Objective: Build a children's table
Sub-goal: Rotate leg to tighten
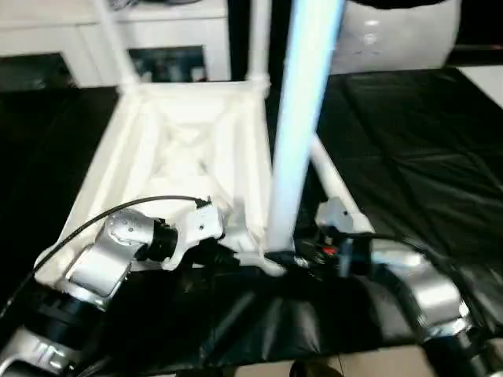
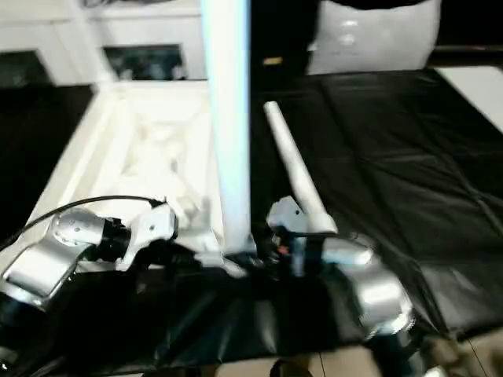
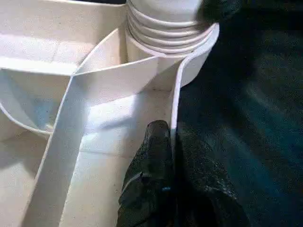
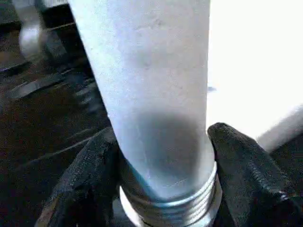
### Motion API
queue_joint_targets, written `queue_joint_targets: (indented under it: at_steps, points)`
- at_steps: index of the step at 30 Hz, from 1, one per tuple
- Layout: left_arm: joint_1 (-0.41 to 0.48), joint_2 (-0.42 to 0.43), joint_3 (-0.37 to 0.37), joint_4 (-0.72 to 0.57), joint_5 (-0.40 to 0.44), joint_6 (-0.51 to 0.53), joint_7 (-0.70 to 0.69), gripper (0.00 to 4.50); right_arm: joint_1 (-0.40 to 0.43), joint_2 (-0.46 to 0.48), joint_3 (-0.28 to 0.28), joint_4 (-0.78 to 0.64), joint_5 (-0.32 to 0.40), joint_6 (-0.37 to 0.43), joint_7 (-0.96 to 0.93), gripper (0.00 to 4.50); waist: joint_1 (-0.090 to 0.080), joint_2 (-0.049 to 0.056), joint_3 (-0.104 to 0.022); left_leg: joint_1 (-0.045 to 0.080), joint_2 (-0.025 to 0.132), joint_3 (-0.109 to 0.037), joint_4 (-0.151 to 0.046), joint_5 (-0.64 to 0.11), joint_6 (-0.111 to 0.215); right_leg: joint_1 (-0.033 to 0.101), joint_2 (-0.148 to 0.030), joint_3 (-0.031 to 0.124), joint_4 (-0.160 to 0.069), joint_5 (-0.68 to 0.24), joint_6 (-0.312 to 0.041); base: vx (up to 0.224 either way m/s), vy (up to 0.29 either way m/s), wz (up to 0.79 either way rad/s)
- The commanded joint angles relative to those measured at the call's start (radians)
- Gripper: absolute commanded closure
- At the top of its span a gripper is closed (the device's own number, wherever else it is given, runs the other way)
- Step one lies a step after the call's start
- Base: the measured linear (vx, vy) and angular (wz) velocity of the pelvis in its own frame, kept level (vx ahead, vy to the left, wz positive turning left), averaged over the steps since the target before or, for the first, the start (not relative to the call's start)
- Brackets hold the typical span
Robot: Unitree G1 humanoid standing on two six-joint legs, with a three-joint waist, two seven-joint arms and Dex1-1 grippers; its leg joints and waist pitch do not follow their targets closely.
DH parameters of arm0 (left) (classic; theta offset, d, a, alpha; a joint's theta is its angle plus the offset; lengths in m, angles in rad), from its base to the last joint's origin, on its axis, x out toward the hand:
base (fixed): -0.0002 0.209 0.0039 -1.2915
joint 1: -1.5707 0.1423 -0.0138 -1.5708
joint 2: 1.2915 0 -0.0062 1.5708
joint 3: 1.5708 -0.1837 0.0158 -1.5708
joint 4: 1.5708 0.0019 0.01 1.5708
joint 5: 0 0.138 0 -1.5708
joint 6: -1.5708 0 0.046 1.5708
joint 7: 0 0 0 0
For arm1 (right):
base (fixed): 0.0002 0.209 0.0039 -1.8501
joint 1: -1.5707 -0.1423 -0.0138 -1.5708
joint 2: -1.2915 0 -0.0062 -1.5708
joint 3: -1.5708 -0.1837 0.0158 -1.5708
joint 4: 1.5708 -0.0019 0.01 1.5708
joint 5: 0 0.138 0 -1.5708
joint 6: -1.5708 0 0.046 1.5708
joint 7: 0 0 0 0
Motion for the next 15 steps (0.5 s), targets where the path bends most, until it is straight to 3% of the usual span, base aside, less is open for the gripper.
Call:
queue_joint_targets:
  at_steps: [1,3,5,6,8,9,10,11,12,13,14,15]
  points:
    - [0.008,-0.100,-0.004,-0.041,-0.003,0.085,0.156,4.50,0.031,0.092,0.103,-0.009,-0.020,0.070,-0.078,1.90,-0.011,0.001,-0.016,0.009,0.047,-0.039,-0.087,-0.445,-0.017,0.016,-0.088,0.042,-0.118,-0.725,-0.084,-0.058,0.011,-0.08]
    - [0.011,-0.143,0.004,-0.066,-0.003,0.139,0.208,4.50,0.037,0.144,0.100,-0.020,-0.036,0.106,-0.158,1.90,-0.030,0.000,-0.016,0.005,0.046,-0.046,-0.095,-0.461,-0.023,0.022,-0.085,0.033,-0.123,-0.726,-0.060,-0.056,0.030,-0.15]
    - [0.004,-0.216,0.024,-0.085,0.018,0.205,0.306,4.50,0.032,0.228,0.092,-0.011,-0.062,0.148,-0.288,1.91,-0.044,0.002,-0.013,0.006,0.041,-0.047,-0.095,-0.472,-0.017,0.017,-0.084,0.030,-0.132,-0.743,-0.043,-0.025,0.016,-0.07]
    - [-0.002,-0.251,0.033,-0.090,0.031,0.232,0.355,4.50,0.026,0.268,0.091,0.000,-0.077,0.163,-0.352,1.91,-0.058,0.004,-0.008,0.013,0.038,-0.049,-0.094,-0.499,-0.019,0.011,-0.083,0.020,-0.144,-0.766,-0.033,0.000,0.000,0.00]
    - [-0.014,-0.296,0.041,-0.085,0.048,0.247,0.413,4.50,0.007,0.326,0.086,0.036,-0.108,0.171,-0.446,1.91,-0.069,0.009,-0.002,0.012,0.037,-0.053,-0.096,-0.531,-0.021,0.009,-0.081,0.010,-0.151,-0.785,-0.021,-0.051,0.043,-0.13]
    - [-0.022,-0.338,0.048,-0.084,0.055,0.270,0.458,4.50,-0.015,0.387,0.066,0.074,-0.123,0.181,-0.533,1.91,-0.078,0.015,-0.003,0.019,0.037,-0.061,-0.098,-0.591,-0.025,0.013,-0.077,-0.009,-0.158,-0.781,-0.006,-0.050,0.048,-0.15]
    - [-0.024,-0.349,0.050,-0.084,0.056,0.278,0.472,4.50,-0.021,0.404,0.060,0.083,-0.125,0.185,-0.555,1.91,-0.093,0.021,0.001,0.014,0.043,-0.068,-0.110,-0.652,-0.023,0.026,-0.072,-0.029,-0.159,-0.719,-0.003,-0.045,0.064,-0.16]
    - [-0.024,-0.351,0.049,-0.085,0.056,0.278,0.474,4.50,-0.023,0.406,0.059,0.085,-0.127,0.185,-0.560,1.91,-0.095,0.031,0.002,0.015,0.050,-0.073,-0.121,-0.706,-0.028,0.034,-0.067,-0.042,-0.154,-0.686,-0.001,-0.048,0.069,-0.10]
    - [-0.028,-0.362,0.047,-0.085,0.059,0.279,0.485,4.50,-0.035,0.423,0.057,0.098,-0.138,0.187,-0.589,1.91,-0.096,0.044,0.009,-0.003,0.075,-0.082,-0.159,-0.831,-0.036,0.063,-0.053,-0.050,-0.097,-0.532,-0.021,-0.048,0.069,-0.10]
    - [-0.033,-0.377,0.038,-0.092,0.064,0.287,0.493,4.50,-0.057,0.451,0.053,0.117,-0.149,0.177,-0.619,1.56,-0.066,0.059,0.010,-0.051,0.105,-0.071,-0.222,-0.943,-0.050,0.103,-0.044,-0.028,0.052,-0.271,-0.056,-0.082,0.030,0.05]
    - [-0.034,-0.376,0.031,-0.093,0.066,0.283,0.488,4.50,-0.064,0.454,0.052,0.122,-0.155,0.167,-0.625,1.35,-0.050,0.044,0.008,-0.046,0.108,-0.051,-0.235,-0.939,-0.031,0.087,-0.038,-0.010,0.073,-0.201,-0.052,-0.018,-0.057,0.18]
    - [-0.033,-0.368,0.021,-0.100,0.071,0.284,0.476,4.50,-0.068,0.453,0.048,0.120,-0.165,0.157,-0.633,1.35,-0.049,-0.019,0.010,0.073,0.003,-0.033,-0.046,-0.577,-0.017,-0.046,-0.114,0.045,-0.150,-0.815,0.011,-0.018,-0.057,0.18]
